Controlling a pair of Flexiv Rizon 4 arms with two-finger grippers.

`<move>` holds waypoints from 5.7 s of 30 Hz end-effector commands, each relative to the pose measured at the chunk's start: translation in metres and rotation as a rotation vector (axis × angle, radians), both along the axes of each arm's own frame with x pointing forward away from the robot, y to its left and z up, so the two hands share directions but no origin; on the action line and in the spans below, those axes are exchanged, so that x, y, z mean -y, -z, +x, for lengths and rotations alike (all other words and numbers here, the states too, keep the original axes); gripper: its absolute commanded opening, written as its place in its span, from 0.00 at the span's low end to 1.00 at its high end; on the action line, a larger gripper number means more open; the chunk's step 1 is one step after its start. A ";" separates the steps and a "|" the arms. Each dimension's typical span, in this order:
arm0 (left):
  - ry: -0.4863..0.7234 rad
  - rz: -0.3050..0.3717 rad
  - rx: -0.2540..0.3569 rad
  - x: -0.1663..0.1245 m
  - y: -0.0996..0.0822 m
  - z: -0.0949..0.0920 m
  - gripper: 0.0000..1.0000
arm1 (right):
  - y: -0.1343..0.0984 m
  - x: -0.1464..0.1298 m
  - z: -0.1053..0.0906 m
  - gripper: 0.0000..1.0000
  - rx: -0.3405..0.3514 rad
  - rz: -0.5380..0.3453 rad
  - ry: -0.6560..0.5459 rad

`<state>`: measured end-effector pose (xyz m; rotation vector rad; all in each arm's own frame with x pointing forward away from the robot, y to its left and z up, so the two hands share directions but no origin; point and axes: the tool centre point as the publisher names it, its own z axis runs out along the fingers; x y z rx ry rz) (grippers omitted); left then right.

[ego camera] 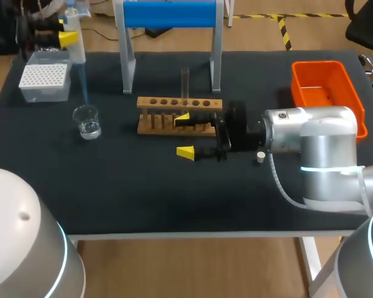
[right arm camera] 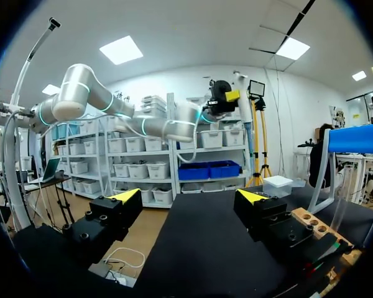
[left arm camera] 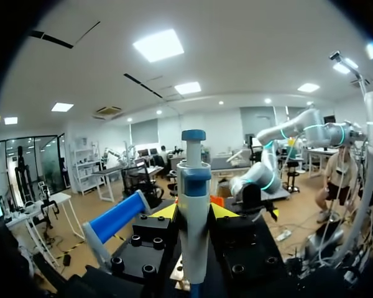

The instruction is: Invert the test tube, pick up the pipette, mount the tip to pipette, aspirate from beaker and dispense into the tube, eject the tip, return the pipette, and cap with the stopper.

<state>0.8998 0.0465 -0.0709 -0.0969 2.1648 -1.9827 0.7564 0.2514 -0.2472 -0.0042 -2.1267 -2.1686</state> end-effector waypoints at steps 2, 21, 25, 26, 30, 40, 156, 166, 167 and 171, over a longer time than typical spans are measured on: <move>0.057 -0.008 0.007 -0.008 0.008 0.029 0.00 | 0.000 0.002 -0.001 1.00 0.000 -0.001 0.000; -0.006 -0.043 0.004 -0.027 0.034 0.034 0.00 | 0.000 0.002 -0.001 1.00 0.000 -0.001 0.000; -0.015 -0.049 0.006 -0.029 0.036 0.032 0.00 | 0.000 0.002 -0.001 1.00 0.000 -0.001 0.000; -0.016 -0.050 0.006 -0.029 0.036 0.032 0.00 | 0.000 0.002 -0.001 1.00 0.000 -0.001 0.000; -0.018 -0.051 0.005 -0.029 0.037 0.030 0.00 | 0.000 0.002 -0.001 1.00 0.000 -0.001 0.000; -0.025 -0.052 0.007 -0.031 0.037 0.028 0.00 | 0.000 0.002 -0.001 1.00 0.000 -0.001 0.000; -0.036 -0.079 0.008 -0.042 0.065 0.036 0.00 | 0.065 -0.163 0.070 1.00 0.064 -0.337 0.374; -0.033 -0.081 0.008 -0.045 0.077 0.041 0.00 | 0.065 -0.163 0.070 1.00 0.064 -0.337 0.374; -0.032 -0.081 0.007 -0.045 0.078 0.041 0.00 | 0.065 -0.163 0.070 1.00 0.064 -0.337 0.374; -0.028 -0.088 0.000 -0.044 0.084 0.043 0.00 | 0.065 -0.163 0.070 1.00 0.064 -0.337 0.374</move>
